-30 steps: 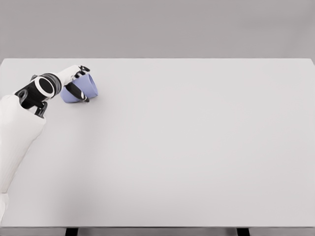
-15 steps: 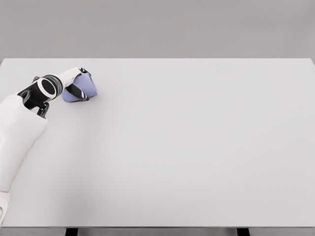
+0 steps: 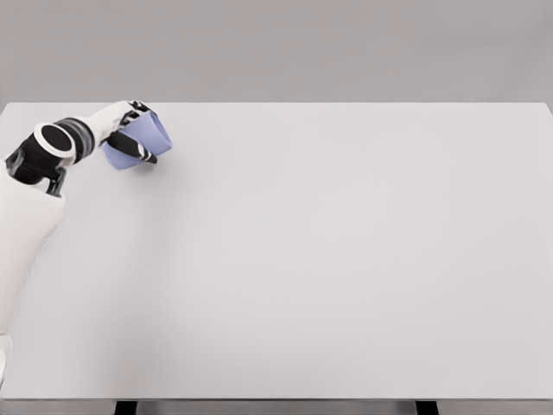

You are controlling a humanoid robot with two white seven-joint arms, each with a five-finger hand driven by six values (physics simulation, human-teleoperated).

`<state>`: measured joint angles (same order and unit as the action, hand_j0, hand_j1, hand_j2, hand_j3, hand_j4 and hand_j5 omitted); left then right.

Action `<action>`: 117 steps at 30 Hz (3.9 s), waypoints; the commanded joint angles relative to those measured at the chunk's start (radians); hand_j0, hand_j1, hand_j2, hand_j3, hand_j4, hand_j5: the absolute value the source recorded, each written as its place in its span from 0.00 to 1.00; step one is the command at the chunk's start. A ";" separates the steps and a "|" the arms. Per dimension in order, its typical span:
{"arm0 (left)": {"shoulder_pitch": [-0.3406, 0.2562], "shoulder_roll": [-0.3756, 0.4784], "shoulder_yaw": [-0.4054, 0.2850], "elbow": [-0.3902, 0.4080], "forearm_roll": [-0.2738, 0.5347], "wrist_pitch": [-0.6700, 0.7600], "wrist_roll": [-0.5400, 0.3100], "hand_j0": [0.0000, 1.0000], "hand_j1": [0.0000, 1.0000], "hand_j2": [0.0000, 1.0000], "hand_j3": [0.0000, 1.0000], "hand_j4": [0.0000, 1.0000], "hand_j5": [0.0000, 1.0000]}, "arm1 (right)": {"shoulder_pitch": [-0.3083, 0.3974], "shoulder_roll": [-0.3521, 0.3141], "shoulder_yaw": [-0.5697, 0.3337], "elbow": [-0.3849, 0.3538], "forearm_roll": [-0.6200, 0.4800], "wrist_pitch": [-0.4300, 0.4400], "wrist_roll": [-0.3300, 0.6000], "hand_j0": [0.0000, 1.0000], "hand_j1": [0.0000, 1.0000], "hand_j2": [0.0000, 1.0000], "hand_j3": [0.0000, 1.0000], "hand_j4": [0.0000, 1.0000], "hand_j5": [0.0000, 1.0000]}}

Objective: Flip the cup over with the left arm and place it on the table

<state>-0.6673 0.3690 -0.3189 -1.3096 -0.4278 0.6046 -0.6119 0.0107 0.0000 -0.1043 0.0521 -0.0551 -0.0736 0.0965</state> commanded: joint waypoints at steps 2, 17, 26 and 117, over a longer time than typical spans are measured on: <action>0.000 0.008 0.037 -0.016 0.058 -0.055 0.001 0.53 0.53 0.53 0.53 0.53 0.53 | 0.000 0.000 0.000 0.000 0.000 0.000 0.000 1.00 1.00 1.00 1.00 1.00 1.00; 0.127 0.220 0.096 -0.003 0.497 -0.608 0.001 0.53 0.53 0.53 0.53 0.53 0.53 | 0.000 0.000 0.000 0.000 0.000 0.000 0.000 1.00 1.00 1.00 1.00 1.00 1.00; 0.213 0.281 0.096 -0.003 0.724 -0.813 0.001 0.53 0.53 0.53 0.53 0.53 0.53 | 0.000 0.000 0.000 0.000 0.000 0.000 0.000 1.00 1.00 1.00 1.00 1.00 1.00; 0.517 0.217 0.024 0.133 1.337 -0.997 0.001 1.00 1.00 1.00 1.00 1.00 1.00 | 0.000 0.000 0.000 0.000 0.000 0.000 0.000 1.00 1.00 1.00 1.00 1.00 1.00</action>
<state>-0.1473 0.5824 -0.2939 -1.1739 0.9039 -0.3845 -0.6106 0.0107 0.0000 -0.1043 0.0521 -0.0552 -0.0736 0.0965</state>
